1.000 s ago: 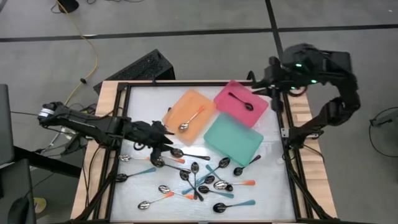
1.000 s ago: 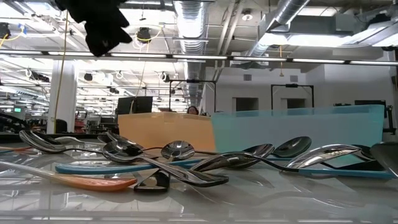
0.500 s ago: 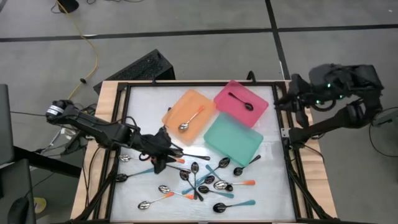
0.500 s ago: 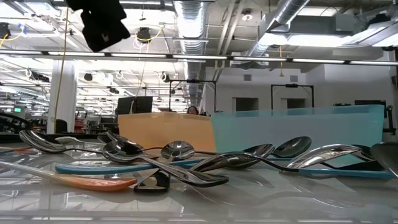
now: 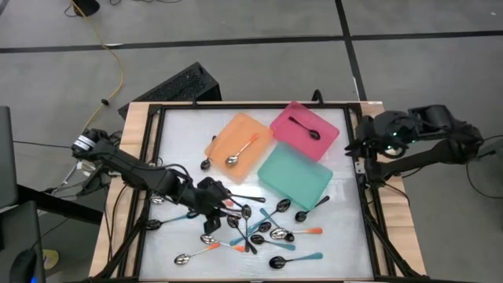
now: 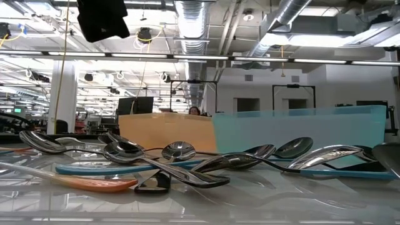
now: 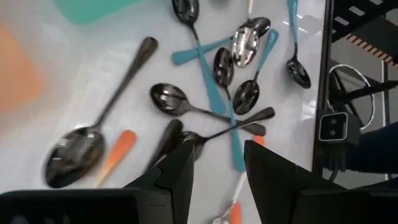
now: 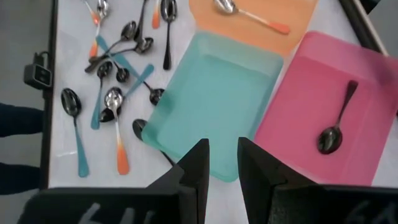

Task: Sort silverware by color (type)
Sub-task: Put the blue spoon into the blue bin

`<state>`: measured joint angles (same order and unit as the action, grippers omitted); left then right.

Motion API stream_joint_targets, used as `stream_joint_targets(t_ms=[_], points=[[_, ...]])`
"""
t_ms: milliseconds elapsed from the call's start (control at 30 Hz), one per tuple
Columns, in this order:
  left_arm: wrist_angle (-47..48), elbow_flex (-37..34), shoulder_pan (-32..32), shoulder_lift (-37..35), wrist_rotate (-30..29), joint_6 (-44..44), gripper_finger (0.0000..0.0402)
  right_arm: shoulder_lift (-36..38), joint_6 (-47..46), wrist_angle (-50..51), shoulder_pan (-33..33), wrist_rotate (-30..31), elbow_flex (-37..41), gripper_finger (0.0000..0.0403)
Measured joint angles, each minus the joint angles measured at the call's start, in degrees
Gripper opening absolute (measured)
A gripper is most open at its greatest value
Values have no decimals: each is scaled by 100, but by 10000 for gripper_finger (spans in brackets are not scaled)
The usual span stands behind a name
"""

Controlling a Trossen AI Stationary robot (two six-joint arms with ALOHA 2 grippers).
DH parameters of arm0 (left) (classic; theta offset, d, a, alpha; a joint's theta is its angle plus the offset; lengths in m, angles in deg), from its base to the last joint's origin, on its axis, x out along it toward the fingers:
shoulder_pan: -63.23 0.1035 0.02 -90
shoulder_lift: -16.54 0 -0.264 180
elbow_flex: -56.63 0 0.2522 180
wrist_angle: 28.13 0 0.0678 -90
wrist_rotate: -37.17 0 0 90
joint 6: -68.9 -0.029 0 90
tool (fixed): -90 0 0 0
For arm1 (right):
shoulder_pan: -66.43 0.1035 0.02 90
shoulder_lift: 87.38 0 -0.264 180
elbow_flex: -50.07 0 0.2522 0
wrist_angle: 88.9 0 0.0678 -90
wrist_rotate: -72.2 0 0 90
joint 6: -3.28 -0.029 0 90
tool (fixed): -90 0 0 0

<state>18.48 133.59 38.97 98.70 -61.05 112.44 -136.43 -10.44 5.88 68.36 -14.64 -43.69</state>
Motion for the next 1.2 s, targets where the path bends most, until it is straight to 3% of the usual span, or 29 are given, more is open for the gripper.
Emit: stream_joint_targets(t_ms=[233,633,967,1200], points=[[0,251,-116,645,35,835,125,193,137,-402,-2,-2,781,93],[144,433,-620,1287,-89,1951,125,187,518,-1025,-2,-6,1444,93],[1814,334,-1626,380,-233,2800,125,183,518,-1313,-2,-11,1547,93],[1961,-567,-2161,-252,189,3394,125,183,518,-1608,-6,-11,1547,93]])
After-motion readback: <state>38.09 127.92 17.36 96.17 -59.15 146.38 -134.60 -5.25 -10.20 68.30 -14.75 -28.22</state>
